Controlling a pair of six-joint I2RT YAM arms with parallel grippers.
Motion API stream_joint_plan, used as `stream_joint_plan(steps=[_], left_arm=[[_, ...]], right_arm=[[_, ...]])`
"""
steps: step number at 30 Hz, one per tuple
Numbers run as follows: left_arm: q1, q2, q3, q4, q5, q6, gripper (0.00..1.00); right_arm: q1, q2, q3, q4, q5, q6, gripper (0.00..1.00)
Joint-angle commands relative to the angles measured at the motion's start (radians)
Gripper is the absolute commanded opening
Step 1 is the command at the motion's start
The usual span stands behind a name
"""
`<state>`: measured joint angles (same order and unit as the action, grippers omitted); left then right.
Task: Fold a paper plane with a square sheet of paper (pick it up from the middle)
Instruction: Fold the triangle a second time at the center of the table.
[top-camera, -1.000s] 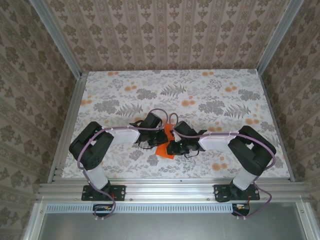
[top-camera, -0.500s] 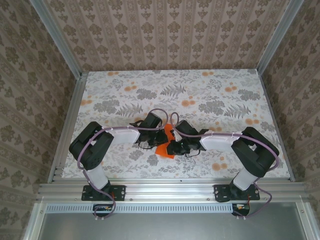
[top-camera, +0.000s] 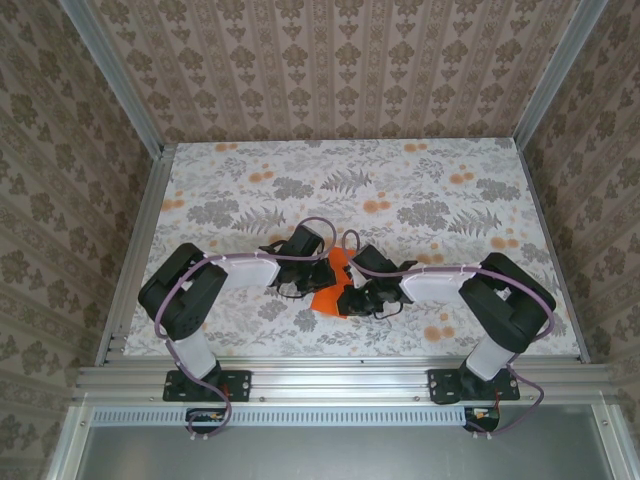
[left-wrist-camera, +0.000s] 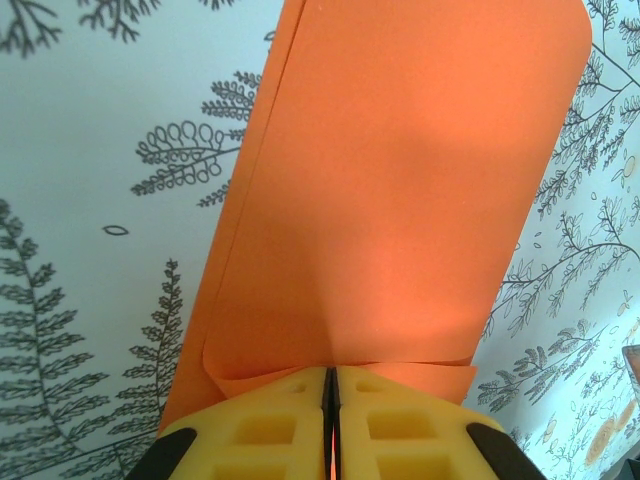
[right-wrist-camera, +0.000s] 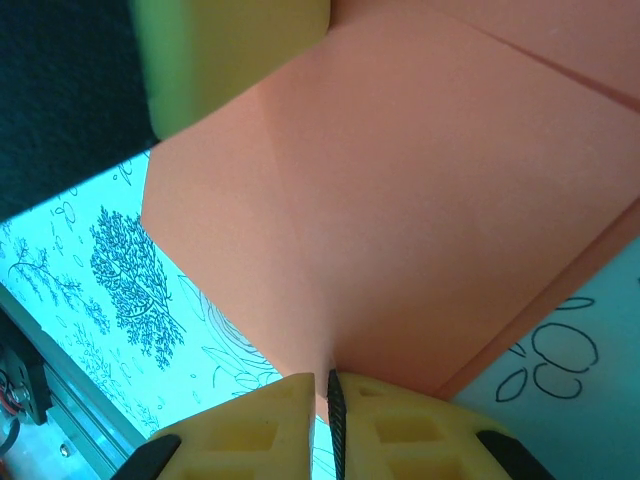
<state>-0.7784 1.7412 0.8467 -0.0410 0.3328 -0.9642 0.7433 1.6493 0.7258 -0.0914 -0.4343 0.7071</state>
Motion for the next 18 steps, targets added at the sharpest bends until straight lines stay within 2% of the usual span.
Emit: stream_joint_plan(steps=[1,6,10,18], left_arm=[[-0.008,0.024,-0.003,-0.083,-0.029,0.030,0.11],[-0.009,0.023,-0.002,-0.086,-0.029,0.032,0.11],[-0.008,0.023,-0.002,-0.086,-0.030,0.031,0.11],[-0.009,0.023,0.004,-0.092,-0.029,0.035,0.11]], right_arm=[[0.001,-0.027,-0.001,-0.096,0.012,-0.010,0.15],[0.002,-0.088,0.005,-0.095,-0.020,0.002,0.15],[0.002,-0.047,-0.011,-0.061,-0.044,0.011,0.14],[0.002,0.038,-0.026,-0.098,0.010,0.005,0.14]])
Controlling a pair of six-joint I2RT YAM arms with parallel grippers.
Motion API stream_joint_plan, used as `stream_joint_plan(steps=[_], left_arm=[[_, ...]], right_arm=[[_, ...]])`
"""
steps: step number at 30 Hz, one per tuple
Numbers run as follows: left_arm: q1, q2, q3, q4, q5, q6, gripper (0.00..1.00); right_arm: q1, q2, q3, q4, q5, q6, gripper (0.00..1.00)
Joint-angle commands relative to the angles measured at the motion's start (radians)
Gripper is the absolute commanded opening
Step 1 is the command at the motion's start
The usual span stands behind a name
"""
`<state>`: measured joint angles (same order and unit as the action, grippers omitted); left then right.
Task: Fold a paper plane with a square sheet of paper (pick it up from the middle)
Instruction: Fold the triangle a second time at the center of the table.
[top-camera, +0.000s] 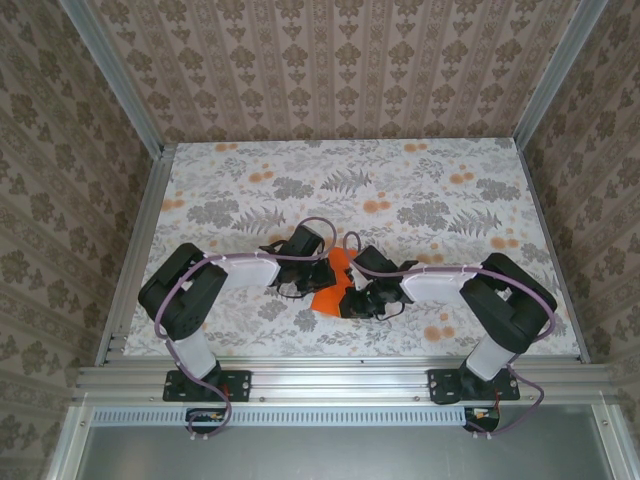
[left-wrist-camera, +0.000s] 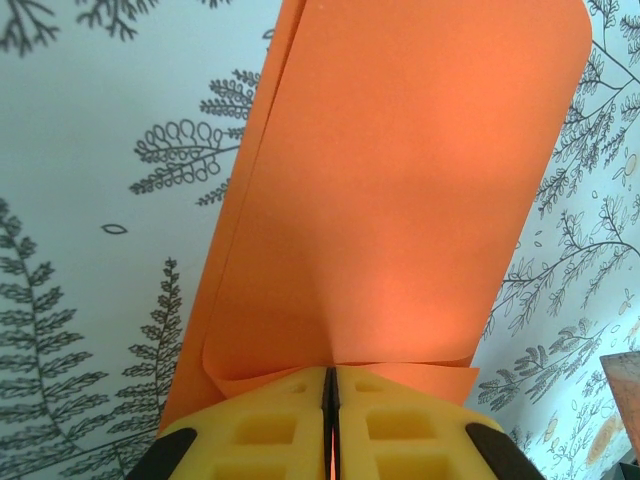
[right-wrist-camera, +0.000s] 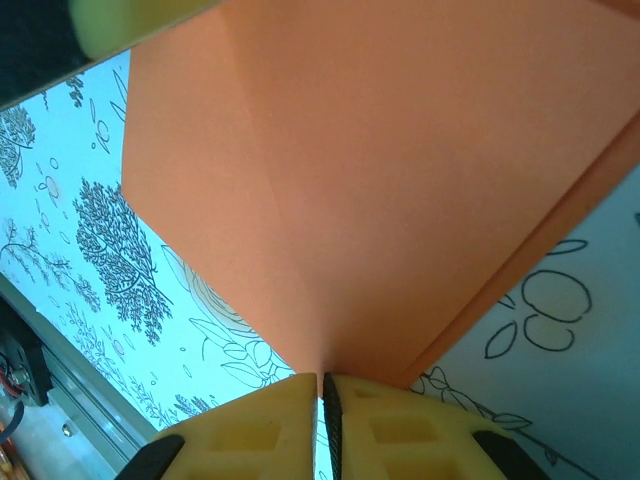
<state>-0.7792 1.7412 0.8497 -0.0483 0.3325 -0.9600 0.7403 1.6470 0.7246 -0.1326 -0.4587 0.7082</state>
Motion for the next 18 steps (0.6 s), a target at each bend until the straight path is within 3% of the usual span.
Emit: stream_joint_plan(steps=[1,11,18], left_arm=[[-0.006,0.023,0.001,-0.084,-0.029,0.030,0.11],[-0.009,0.015,-0.001,-0.086,-0.030,0.033,0.11],[-0.009,0.021,0.009,-0.083,-0.026,0.033,0.11]], right_arm=[[0.005,0.038,-0.026,-0.065,0.037,0.003,0.14],[0.003,-0.101,0.036,-0.091,0.022,0.006,0.14],[-0.006,-0.007,0.065,0.050,-0.004,0.067,0.13]])
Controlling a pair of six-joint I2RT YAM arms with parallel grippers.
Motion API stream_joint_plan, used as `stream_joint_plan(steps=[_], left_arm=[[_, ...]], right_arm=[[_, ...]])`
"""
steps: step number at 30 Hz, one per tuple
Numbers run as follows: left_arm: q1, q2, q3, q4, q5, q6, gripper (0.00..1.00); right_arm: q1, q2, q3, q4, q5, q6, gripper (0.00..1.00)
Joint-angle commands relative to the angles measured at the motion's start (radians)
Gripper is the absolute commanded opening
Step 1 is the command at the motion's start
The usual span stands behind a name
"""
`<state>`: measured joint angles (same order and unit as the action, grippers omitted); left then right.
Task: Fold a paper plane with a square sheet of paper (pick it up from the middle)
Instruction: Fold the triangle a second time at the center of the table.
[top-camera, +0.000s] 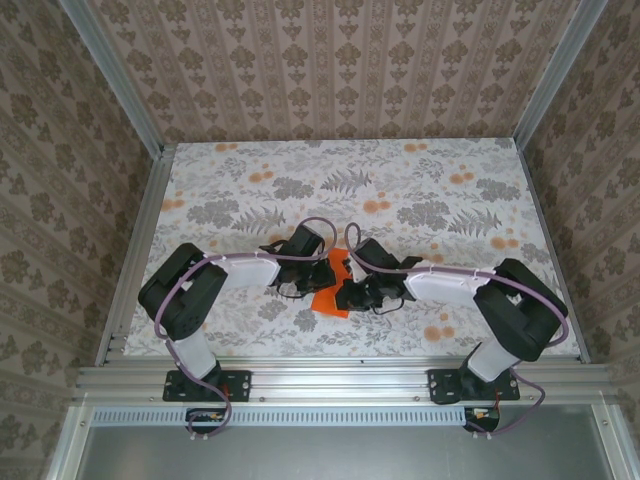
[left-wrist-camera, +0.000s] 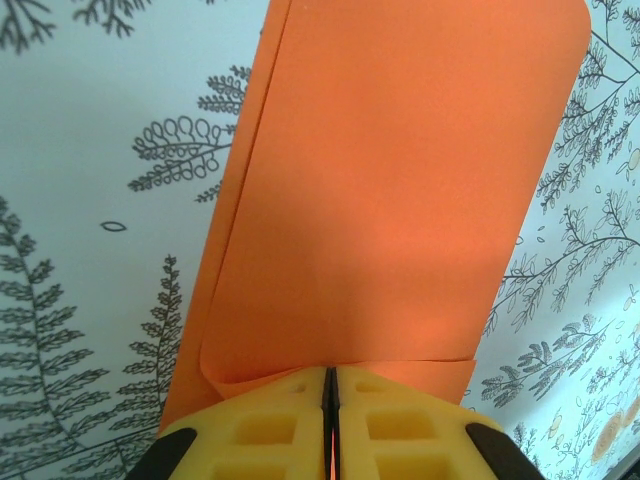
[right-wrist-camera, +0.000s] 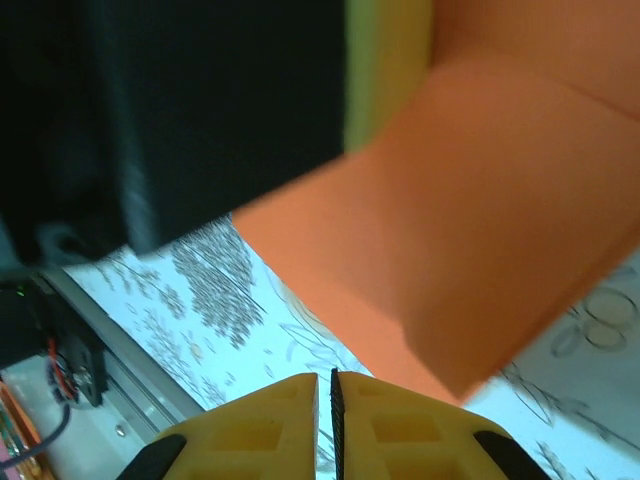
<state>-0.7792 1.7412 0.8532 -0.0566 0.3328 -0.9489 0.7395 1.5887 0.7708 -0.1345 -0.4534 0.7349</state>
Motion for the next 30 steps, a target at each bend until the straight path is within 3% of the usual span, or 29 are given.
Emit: stream_joint_plan(steps=[1,11,20,30], left_arm=[[-0.009,0.021,0.008,-0.077,-0.026,0.022,0.11],[-0.009,0.011,0.015,-0.079,-0.031,0.029,0.12],[-0.009,0.003,0.033,-0.087,-0.025,0.042,0.12],[-0.018,-0.110,0.019,-0.046,0.026,0.019,0.18]], right_arm=[[-0.006,0.069,0.018,0.059,-0.007,0.045,0.13],[-0.015,0.153,-0.081,0.110,0.003,0.079,0.13],[-0.019,0.068,-0.116,0.122,0.001,0.098,0.12],[-0.021,0.141,-0.131,0.172,0.011,0.122,0.08]])
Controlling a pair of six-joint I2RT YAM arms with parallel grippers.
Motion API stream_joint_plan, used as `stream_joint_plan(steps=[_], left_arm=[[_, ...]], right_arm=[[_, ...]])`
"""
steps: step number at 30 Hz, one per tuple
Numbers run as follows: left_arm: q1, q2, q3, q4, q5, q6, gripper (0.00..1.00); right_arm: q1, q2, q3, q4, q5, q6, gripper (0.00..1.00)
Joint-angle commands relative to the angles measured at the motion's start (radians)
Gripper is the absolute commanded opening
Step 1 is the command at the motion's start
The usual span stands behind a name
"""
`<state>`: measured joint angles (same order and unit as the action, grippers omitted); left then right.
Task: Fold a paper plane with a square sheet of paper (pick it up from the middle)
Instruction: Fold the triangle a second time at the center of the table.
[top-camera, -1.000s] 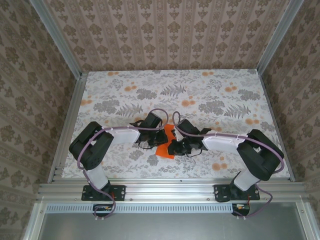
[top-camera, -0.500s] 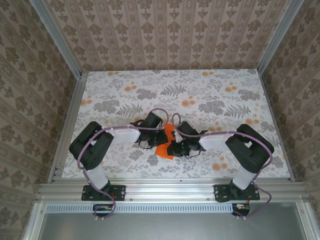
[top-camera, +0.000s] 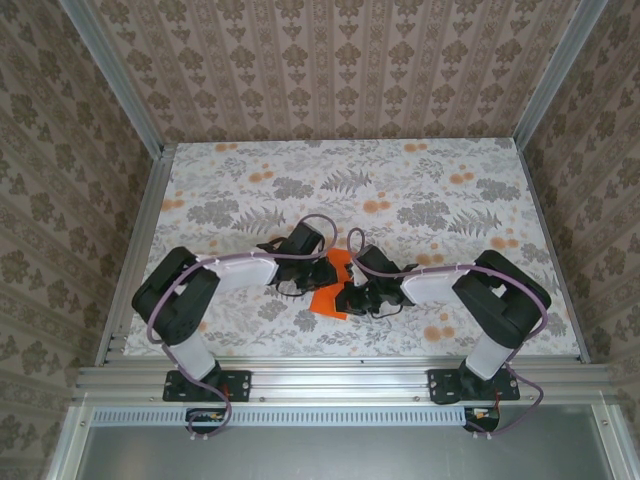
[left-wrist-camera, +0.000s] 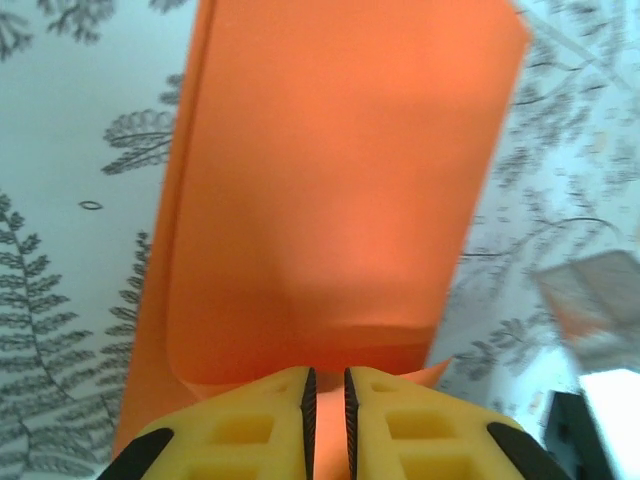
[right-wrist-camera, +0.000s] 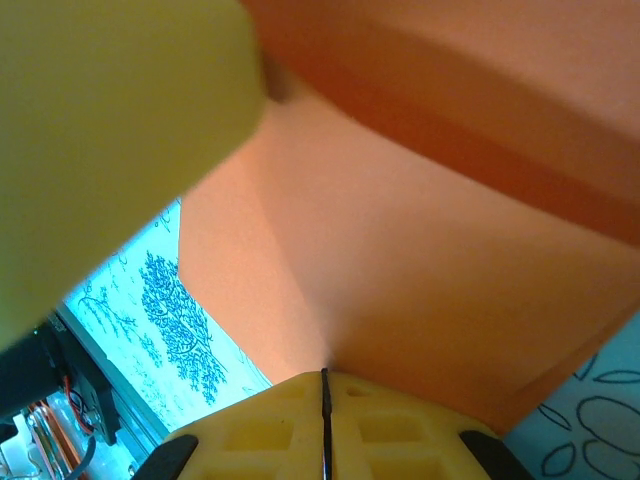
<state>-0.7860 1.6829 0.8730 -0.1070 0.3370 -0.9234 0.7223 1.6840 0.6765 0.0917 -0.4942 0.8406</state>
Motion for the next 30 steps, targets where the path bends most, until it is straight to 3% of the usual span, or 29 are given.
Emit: stream_joint_plan(steps=[1,14,30], left_arm=[[-0.014,-0.056,-0.007,0.017,0.029,-0.019,0.18],[-0.059,0.001,-0.089,0.135,0.019,-0.117,0.14],[-0.012,0.015,-0.173,0.266,-0.050,-0.018,0.16]], right_arm=[[-0.003,0.044,-0.037,-0.054,0.054,0.018,0.08],[-0.003,0.031,-0.026,-0.059,0.065,0.025,0.08],[-0.003,0.045,-0.036,-0.063,0.064,0.017,0.08]])
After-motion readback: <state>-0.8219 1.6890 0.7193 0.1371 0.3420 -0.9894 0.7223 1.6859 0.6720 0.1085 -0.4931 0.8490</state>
